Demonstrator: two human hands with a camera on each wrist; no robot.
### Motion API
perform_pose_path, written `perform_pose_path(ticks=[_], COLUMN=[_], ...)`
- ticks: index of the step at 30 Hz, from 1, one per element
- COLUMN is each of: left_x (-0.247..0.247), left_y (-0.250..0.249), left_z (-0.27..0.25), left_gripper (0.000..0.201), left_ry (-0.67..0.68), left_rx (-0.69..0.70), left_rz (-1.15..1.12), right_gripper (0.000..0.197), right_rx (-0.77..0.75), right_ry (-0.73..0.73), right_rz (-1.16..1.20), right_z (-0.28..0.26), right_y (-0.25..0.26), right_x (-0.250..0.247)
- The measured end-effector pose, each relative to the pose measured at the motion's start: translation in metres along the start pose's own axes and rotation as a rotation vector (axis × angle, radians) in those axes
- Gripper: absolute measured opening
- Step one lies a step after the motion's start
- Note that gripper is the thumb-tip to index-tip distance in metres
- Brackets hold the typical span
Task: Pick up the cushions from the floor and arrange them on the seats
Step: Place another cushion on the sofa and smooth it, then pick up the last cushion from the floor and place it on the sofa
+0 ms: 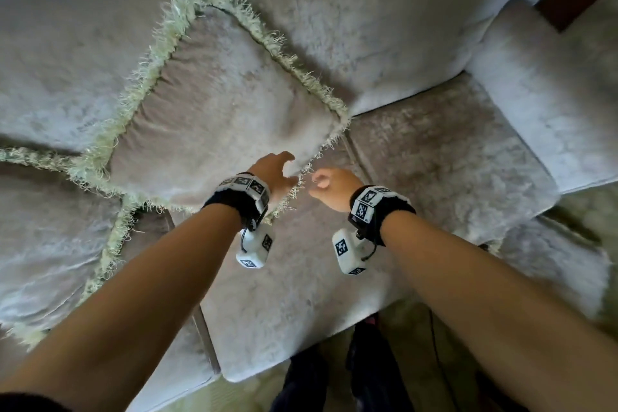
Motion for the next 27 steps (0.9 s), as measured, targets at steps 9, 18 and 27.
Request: perform_pose_path(ticks=[9, 18, 27], left_x=[-0.015, 0.005, 0.042], left_y=[-0.148, -0.323, -0.504], left_z=[0.011, 0.003, 0.021], left_gripper=[0.036, 0.054, 0.051], left_ry=[0.044, 0.096, 0.161], left_rx=[0.049, 0.171, 0.204], left_rz=[-0.393, -0.249, -0.27], right_gripper=[0.046, 0.041, 0.028], right_rx=[0.203, 0.219, 0.264], right_ry=[-0.255, -0.364, -0.525], right_rz=[0.286, 0.42, 0.554], right_z=[-0.072, -0.132, -0.203], right_y=[-0.086, -0.172, -0.28], right_x=[-0.124, -0.236, -0.358])
Point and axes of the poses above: each hand's wrist, its own z-axis towards the middle knuckle, its own x-axis out of the palm, y = z × x, the point moved 6 cm from there along z, towards the middle knuckle, and after that the axes turned 9 degrees about z, right-handed, at the moved point
